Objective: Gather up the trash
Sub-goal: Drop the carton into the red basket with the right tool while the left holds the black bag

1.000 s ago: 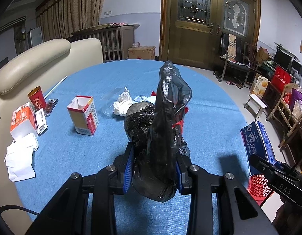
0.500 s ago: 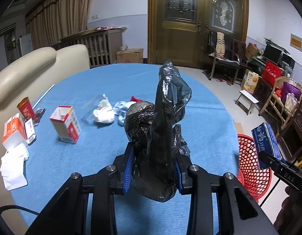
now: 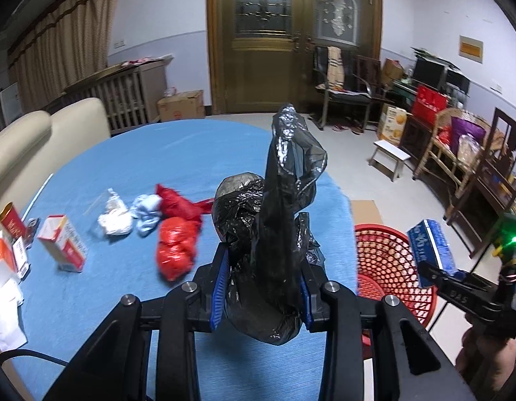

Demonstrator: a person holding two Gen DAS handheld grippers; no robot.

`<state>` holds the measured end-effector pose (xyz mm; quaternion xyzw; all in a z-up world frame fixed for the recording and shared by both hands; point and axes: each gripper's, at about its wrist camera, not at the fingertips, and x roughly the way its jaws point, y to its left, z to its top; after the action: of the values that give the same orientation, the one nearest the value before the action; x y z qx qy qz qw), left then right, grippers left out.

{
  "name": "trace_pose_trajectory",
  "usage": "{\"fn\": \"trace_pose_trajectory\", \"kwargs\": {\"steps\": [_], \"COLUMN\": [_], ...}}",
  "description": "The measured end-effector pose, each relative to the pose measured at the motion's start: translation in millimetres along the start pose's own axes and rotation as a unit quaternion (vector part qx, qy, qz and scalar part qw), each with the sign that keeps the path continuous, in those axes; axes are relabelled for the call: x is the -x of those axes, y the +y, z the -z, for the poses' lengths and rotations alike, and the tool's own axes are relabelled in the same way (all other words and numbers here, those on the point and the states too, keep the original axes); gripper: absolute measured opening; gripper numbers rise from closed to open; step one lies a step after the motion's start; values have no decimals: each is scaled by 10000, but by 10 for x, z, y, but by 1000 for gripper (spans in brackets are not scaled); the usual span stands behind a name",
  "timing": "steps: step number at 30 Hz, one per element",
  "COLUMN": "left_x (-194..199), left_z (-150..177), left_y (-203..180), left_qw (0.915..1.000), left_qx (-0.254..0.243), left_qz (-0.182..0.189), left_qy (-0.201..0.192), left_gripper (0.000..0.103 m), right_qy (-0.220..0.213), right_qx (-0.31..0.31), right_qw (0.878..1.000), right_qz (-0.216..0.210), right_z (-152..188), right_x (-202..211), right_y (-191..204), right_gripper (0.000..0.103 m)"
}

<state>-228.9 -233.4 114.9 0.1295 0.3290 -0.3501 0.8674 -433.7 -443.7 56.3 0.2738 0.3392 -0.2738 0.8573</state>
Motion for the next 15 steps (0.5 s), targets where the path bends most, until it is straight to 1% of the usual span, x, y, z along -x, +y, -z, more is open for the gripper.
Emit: {"fn": "trace_pose_trajectory", "kwargs": {"steps": [7,15], "left_x": [-70,-101], "left_z": [-38,-45], "left_y": [-195,-261], "left_qw": [9998,9997], "left_qx": [-118,-110], "left_qz": [120,147], "left_qy": [69,160], "left_gripper": [37,37], "right_qy": [142,237], "right_qx": [-12,11], "right_qw": [9998,9996], "right_qz": [101,122], "right_z": [5,10], "right_x": [-158,-284], "right_y": [-92,-92], "right_gripper": [59,59]}}
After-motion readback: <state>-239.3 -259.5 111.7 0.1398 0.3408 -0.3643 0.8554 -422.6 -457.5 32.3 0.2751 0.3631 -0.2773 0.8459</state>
